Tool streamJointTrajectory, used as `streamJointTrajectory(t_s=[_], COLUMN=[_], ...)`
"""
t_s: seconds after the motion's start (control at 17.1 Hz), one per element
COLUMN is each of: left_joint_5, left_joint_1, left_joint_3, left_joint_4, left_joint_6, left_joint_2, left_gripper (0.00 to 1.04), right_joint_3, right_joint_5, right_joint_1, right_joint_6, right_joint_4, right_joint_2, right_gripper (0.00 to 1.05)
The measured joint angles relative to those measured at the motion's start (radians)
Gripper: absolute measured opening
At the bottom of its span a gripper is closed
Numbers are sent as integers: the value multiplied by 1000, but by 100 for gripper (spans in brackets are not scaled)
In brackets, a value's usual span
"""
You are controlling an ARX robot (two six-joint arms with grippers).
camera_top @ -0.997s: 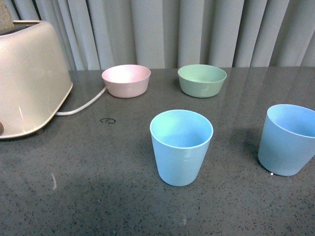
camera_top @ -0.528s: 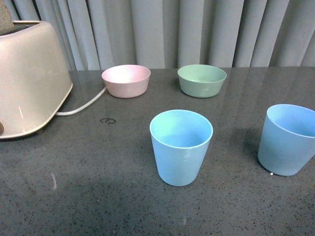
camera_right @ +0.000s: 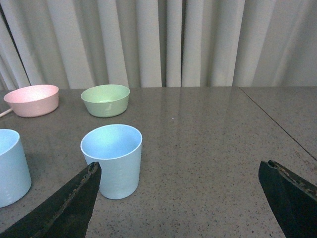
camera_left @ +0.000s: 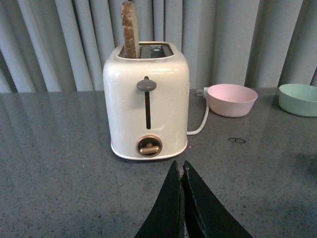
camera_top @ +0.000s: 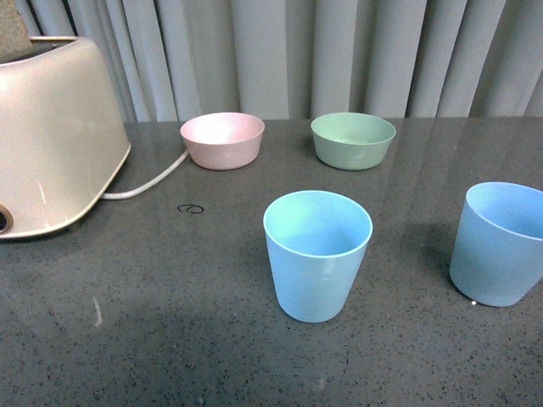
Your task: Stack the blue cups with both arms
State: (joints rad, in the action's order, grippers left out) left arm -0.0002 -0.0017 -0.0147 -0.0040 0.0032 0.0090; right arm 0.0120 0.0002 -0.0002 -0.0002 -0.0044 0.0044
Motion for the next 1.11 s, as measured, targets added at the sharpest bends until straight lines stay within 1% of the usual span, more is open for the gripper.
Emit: streamJointTrajectory(t_s=[0.12, 0.35, 0.65, 0.7, 0.82, 0.88, 0.94, 1.0, 1.11], left_joint_5=[0, 0, 0, 0, 0, 0, 0, 0, 0], left_joint_1=[0, 0, 0, 0, 0, 0, 0, 0, 0], left_joint_3=[0, 0, 0, 0, 0, 0, 0, 0, 0], left_joint_4=[0, 0, 0, 0, 0, 0, 0, 0, 0], left_joint_6=[-1, -2, -2, -2, -2, -2, -2, -1, -1], left_joint_2=[0, 0, 0, 0, 0, 0, 0, 0, 0], left_gripper=[10, 19, 37, 42, 66, 77, 88, 98, 98], right_joint_3=[0, 0, 0, 0, 0, 24, 59, 118, 279], right_joint_5=[0, 0, 0, 0, 0, -27, -53, -87, -164], right_joint_1=[0, 0, 0, 0, 0, -16, -53, -96, -151], right_joint_6=[0, 0, 0, 0, 0, 31, 60, 69, 71], right_joint_4=[0, 0, 0, 0, 0, -84, -65, -9, 139], right_joint_2=[0, 0, 0, 0, 0, 30, 127, 208, 373], right_gripper=[98, 98, 98, 98, 98, 98, 98, 98, 98])
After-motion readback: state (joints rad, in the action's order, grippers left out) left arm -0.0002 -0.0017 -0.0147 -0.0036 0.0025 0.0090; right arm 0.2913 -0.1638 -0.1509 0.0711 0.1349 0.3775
